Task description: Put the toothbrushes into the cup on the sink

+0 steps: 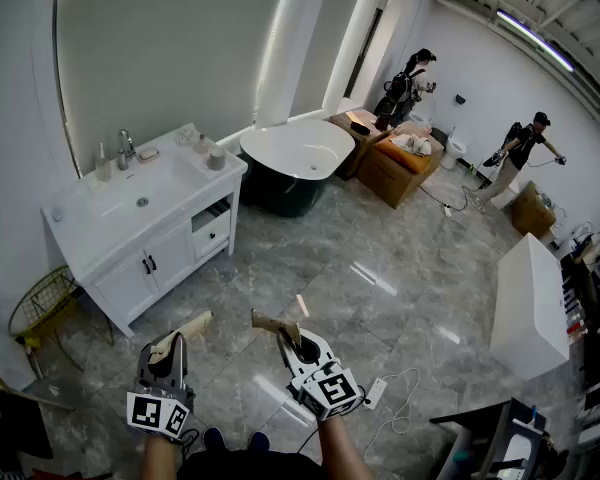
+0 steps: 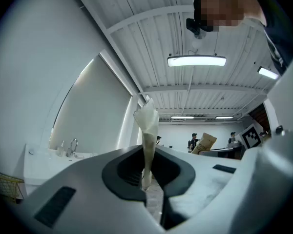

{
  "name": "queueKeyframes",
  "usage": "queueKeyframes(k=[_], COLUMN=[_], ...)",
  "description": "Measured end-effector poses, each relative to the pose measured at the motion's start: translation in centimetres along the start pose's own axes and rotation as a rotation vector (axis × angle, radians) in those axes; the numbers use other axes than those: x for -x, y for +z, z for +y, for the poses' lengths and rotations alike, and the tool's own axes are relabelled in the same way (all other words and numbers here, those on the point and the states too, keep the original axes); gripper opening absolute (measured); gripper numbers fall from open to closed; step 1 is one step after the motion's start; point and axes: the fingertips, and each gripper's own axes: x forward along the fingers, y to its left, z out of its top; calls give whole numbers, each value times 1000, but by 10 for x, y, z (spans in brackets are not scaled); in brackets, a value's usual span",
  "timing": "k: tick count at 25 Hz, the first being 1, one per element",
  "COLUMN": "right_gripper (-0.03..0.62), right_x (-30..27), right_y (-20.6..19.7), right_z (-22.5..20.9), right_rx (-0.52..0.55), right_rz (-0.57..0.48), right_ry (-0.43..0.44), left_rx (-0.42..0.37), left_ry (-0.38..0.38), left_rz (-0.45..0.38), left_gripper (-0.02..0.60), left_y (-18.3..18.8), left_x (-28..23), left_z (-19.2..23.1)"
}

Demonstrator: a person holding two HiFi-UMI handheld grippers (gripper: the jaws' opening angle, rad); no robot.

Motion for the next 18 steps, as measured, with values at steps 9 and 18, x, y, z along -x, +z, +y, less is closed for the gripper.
queueKeyframes(k=[9,18], right_gripper=[48,48], right_x=[-7,-5], right_y=[0,0], right_z=[5,2], right_rx=[-2,2], right_rz=[-12,-17], right_ry=[14,-15], left_rx=[-5,-12], left_ry=[8,42], left_rz=[-5,-4], left_gripper=[41,41], left_y=[0,1], left_x=[-1,5], left_z=[9,22])
